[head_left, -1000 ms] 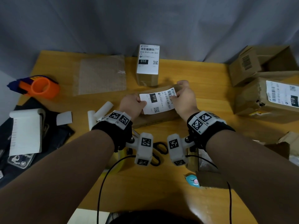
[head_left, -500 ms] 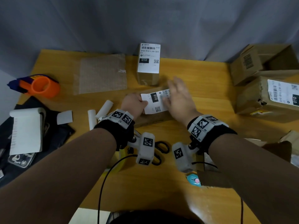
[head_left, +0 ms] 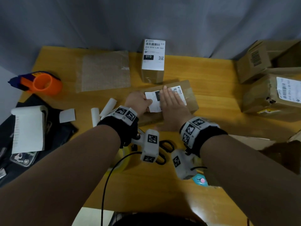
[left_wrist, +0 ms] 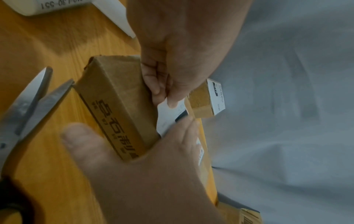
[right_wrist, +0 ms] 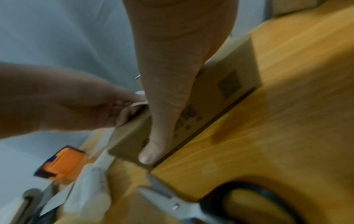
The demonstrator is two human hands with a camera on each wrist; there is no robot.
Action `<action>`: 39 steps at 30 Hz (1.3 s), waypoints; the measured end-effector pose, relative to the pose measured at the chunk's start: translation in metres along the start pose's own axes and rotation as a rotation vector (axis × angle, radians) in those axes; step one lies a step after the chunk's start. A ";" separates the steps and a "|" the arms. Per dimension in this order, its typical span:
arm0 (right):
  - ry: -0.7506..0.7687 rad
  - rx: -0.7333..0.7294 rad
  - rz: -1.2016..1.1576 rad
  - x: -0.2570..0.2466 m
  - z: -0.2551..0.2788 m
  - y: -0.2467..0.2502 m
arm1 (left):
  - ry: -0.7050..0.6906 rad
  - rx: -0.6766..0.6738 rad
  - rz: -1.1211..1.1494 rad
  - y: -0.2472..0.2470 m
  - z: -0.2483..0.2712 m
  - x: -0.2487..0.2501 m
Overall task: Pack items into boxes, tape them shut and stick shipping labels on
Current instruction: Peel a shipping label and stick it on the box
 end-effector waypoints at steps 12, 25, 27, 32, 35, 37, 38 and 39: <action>-0.027 0.118 -0.069 -0.019 -0.003 0.009 | -0.012 0.147 -0.127 0.039 -0.002 -0.033; 0.096 0.124 -0.403 -0.010 0.002 0.024 | -0.392 0.188 -0.495 0.007 0.017 0.013; 0.015 0.086 -0.269 0.010 0.008 0.010 | -0.456 0.052 -0.718 -0.035 0.019 0.014; -0.038 0.079 -0.176 0.021 0.009 0.002 | -0.455 0.077 -0.942 -0.047 0.010 -0.005; -0.109 0.057 -0.156 0.033 0.014 0.000 | -0.437 0.037 -0.996 -0.039 0.008 -0.011; -0.159 0.038 -0.146 0.046 0.020 0.000 | -0.414 0.032 -1.027 -0.033 0.009 -0.016; -0.184 0.032 -0.138 0.051 0.023 0.001 | -0.397 0.039 -1.052 -0.032 0.010 -0.018; -0.203 0.026 -0.133 0.053 0.025 0.002 | -0.388 0.057 -1.063 -0.030 0.011 -0.016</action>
Point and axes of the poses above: each hand's wrist, its own z-axis away from the middle knuckle, its own y-axis out of the back of the hand, x = y × z, the point moved 10 cm from there along -z, towards the middle knuckle, and after that the axes turned 7 degrees about y, right-handed, at the moved point
